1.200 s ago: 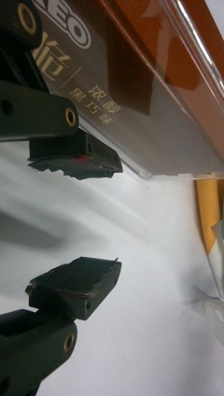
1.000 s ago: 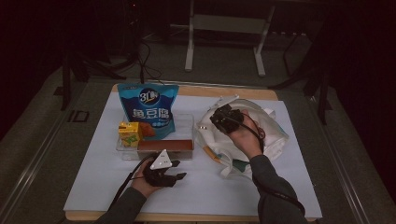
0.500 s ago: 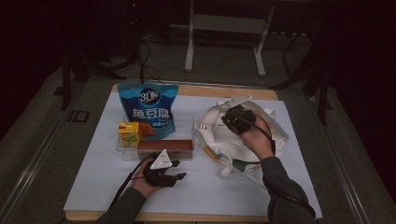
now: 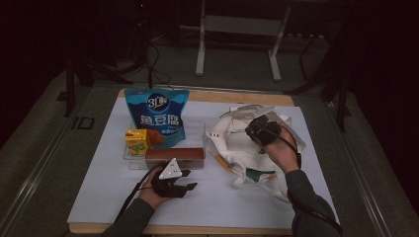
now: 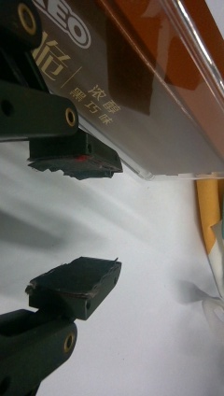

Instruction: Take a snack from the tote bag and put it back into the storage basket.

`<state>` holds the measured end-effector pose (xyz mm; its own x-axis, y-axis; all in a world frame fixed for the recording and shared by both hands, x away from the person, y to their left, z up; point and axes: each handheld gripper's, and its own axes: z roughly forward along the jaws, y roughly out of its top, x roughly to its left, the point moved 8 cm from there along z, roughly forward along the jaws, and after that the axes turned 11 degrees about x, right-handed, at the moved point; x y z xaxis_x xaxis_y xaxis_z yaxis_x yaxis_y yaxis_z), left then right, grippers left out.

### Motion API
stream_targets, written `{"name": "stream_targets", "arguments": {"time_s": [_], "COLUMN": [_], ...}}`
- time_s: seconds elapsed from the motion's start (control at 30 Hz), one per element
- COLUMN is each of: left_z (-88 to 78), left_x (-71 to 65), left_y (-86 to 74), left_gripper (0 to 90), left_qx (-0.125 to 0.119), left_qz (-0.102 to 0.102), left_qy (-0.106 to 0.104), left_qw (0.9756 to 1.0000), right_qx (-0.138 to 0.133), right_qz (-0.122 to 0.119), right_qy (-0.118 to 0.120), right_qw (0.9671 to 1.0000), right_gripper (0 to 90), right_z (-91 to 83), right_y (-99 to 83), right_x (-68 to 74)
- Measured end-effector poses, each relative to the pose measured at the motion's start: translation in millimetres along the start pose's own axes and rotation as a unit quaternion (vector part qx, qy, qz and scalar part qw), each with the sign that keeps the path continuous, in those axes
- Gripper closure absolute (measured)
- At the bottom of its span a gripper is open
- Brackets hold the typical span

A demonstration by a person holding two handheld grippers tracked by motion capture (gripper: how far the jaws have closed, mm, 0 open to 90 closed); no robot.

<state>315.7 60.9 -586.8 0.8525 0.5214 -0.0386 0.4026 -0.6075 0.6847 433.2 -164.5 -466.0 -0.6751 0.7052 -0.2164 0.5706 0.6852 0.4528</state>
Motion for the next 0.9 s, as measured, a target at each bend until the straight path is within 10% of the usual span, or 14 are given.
{"name": "stream_targets", "arguments": {"time_s": [0.9], "left_z": [0.0], "left_x": [0.0], "left_y": [0.0], "left_gripper": [46.3], "left_qx": [0.000], "left_qz": [0.000], "left_qy": [0.001], "left_qw": [1.0000], "right_qx": [0.046], "right_qz": [0.028], "right_qy": [-0.016], "right_qw": [0.9984], "right_gripper": [90.0], "right_z": [4.0], "right_y": [-56.9], "right_x": [-31.2]}}
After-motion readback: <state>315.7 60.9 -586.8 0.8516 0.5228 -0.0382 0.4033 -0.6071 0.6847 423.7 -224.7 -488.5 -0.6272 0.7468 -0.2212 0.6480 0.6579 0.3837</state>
